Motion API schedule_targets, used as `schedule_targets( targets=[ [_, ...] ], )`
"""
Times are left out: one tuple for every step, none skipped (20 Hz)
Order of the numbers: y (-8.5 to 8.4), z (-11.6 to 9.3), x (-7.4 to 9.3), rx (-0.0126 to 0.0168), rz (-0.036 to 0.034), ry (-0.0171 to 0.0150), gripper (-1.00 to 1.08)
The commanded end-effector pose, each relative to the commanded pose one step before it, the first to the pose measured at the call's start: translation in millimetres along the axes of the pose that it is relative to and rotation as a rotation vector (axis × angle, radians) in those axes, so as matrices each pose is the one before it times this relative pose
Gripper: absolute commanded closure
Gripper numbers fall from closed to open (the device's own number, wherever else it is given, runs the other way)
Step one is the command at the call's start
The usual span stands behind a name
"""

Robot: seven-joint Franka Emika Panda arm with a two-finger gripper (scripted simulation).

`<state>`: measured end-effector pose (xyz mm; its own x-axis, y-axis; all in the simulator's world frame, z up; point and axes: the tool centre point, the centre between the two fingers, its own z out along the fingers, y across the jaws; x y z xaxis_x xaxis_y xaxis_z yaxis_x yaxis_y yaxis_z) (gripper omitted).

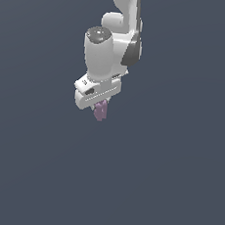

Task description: Pick up the object and move it to a goal position.

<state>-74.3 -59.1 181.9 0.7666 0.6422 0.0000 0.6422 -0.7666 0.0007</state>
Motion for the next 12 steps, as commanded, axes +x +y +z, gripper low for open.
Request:
schedule_targets(
  targets=[
    [-4.65, -9.43, -9.79, 0.00084, -0.00019, 0.00024, 1.08],
    [-1.39, -3.17, -3.05, 0.00000, 0.00000, 0.00000, 1.08],
    [-1.24, -2.89, -2.75, 0.00000, 0.00000, 0.00000, 1.08],
    [-1.10, -2.60, -2.45, 0.00000, 0.00000, 0.00000, 1.08],
    [-0.96, -2.31, -2.16, 0.00000, 0.00000, 0.00000, 1.08],
    [-0.82, -2.01, -1.87, 0.00000, 0.00000, 0.00000, 1.08],
    [-0.69, -1.71, -1.58, 0.00000, 0.00000, 0.00000, 1.08],
    [-0.56, -1.41, -1.29, 0.00000, 0.00000, 0.00000, 1.08],
    [-0.43, -1.10, -1.00, 0.00000, 0.00000, 0.00000, 1.08],
    [-0.31, -0.79, -0.72, 0.00000, 0.00000, 0.00000, 1.08],
    [-0.18, -0.47, -0.43, 0.00000, 0.00000, 0.00000, 1.08],
    [-0.06, -0.16, -0.14, 0.00000, 0.00000, 0.00000, 1.08]
  ],
)
